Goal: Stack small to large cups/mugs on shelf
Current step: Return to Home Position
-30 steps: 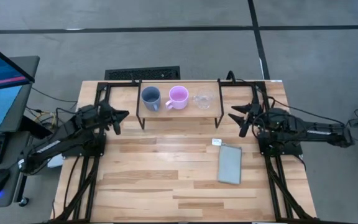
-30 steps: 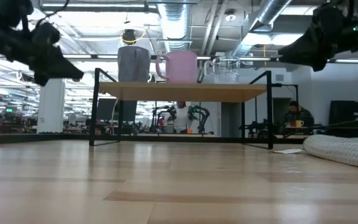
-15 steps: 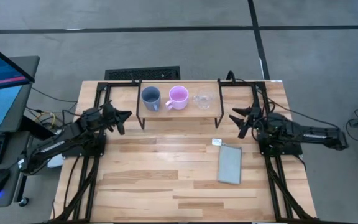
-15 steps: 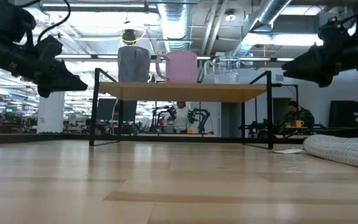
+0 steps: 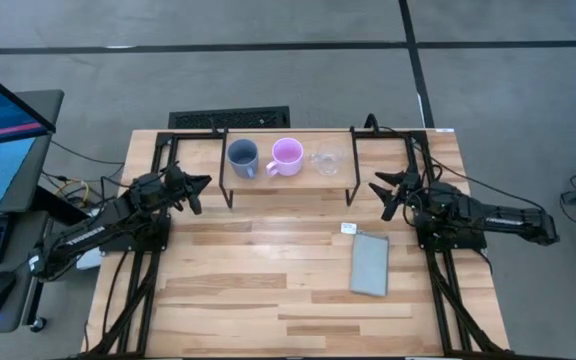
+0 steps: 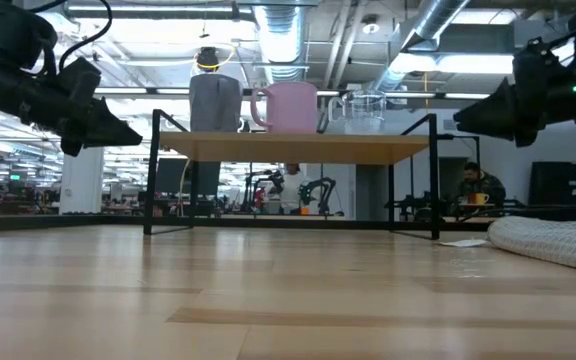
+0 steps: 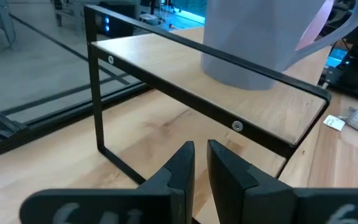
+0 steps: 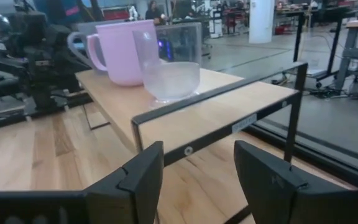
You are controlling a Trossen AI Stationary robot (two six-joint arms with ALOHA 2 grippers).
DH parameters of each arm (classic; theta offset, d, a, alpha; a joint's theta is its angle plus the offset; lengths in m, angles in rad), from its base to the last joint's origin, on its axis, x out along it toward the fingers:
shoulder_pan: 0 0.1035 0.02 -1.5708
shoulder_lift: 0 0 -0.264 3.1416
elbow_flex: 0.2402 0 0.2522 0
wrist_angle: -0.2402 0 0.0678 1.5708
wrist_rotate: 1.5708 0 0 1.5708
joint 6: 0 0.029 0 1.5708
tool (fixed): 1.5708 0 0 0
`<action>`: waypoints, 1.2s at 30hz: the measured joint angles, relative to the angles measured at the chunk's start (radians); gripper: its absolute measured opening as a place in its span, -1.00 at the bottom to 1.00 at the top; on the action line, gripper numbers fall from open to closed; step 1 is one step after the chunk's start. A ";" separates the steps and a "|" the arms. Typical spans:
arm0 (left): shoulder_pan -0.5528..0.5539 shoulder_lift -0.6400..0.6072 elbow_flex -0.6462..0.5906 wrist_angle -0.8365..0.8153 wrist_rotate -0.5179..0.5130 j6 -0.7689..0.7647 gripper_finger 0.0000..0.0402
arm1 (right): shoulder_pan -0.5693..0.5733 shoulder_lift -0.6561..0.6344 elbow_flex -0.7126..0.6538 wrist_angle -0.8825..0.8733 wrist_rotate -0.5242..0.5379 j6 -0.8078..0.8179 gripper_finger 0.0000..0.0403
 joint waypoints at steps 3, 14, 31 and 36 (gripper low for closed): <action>0.000 0.000 0.000 -0.001 -0.001 0.000 -0.84 | -0.014 0.023 0.000 -0.001 -0.003 0.002 0.08; 0.000 0.000 0.000 -0.005 -0.002 -0.030 -0.84 | -0.018 0.048 0.000 -0.002 -0.005 0.007 0.08; 0.000 0.000 0.000 -0.005 -0.002 -0.040 -0.83 | -0.016 0.048 0.000 -0.002 -0.006 0.008 0.08; 0.000 0.000 0.000 -0.005 -0.002 -0.038 -0.83 | -0.016 0.048 0.000 -0.002 -0.006 0.008 0.08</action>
